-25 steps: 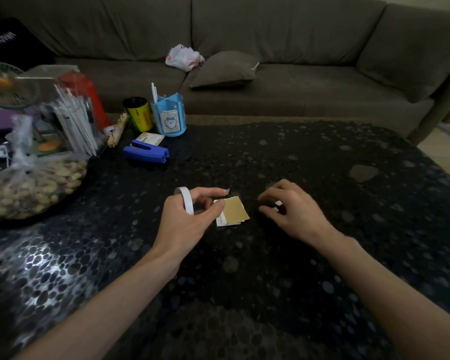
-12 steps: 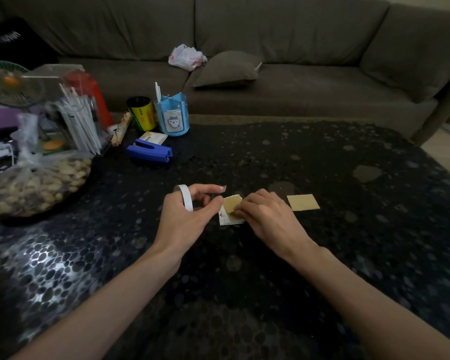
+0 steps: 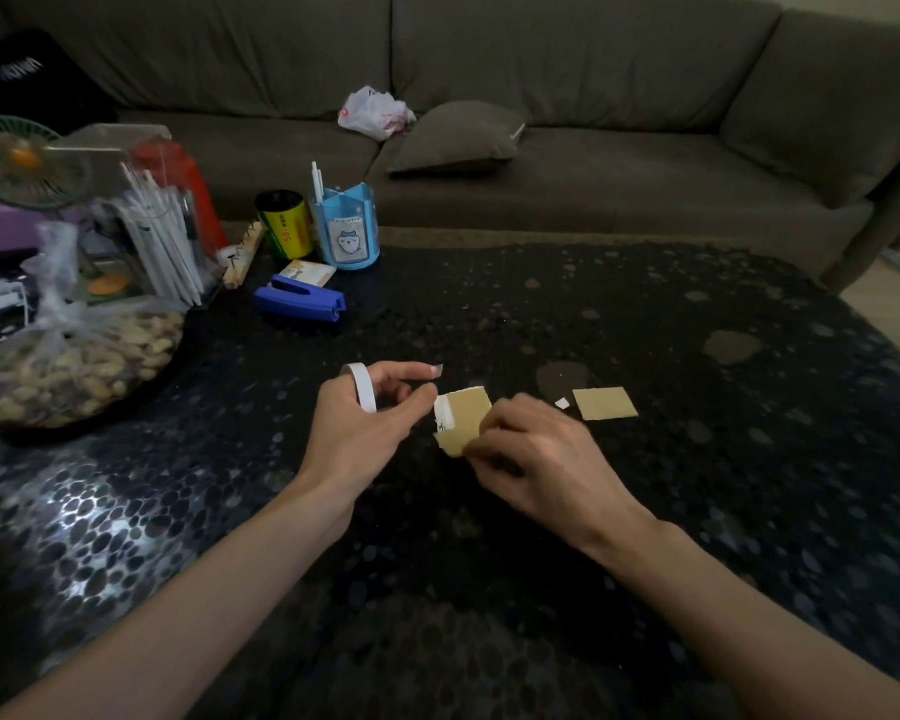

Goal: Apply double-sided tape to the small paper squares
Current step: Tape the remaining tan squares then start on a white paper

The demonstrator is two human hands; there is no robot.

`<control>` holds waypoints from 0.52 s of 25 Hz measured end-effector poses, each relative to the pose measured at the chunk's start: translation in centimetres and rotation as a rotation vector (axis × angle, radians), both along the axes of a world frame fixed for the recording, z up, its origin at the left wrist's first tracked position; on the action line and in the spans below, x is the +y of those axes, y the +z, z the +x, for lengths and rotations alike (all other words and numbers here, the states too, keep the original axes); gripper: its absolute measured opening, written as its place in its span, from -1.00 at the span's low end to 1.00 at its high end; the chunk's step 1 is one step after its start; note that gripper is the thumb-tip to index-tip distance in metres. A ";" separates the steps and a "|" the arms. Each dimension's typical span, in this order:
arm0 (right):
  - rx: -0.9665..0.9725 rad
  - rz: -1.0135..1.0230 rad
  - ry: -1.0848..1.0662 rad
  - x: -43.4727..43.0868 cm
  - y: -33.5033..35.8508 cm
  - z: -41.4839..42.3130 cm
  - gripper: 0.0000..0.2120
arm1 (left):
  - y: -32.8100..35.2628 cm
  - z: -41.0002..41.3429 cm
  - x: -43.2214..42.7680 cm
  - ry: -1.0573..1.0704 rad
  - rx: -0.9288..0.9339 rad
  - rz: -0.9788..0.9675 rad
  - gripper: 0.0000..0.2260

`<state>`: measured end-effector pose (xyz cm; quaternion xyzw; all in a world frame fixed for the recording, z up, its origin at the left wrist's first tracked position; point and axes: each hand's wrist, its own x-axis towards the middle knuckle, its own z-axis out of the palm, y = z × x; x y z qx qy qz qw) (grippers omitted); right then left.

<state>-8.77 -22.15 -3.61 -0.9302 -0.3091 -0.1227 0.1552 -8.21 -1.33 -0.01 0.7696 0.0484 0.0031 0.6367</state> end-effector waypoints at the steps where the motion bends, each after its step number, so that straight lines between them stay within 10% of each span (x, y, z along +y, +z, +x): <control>1: 0.093 -0.036 0.034 -0.1 0.0 -0.4 -0.84 | 0.0 0.1 0.0 -0.003 0.017 -0.004 -0.85; 13: 0.565 0.197 -0.157 0.0 1.5 -0.1 -0.83 | -0.2 0.2 0.5 -0.230 0.319 -0.094 -0.88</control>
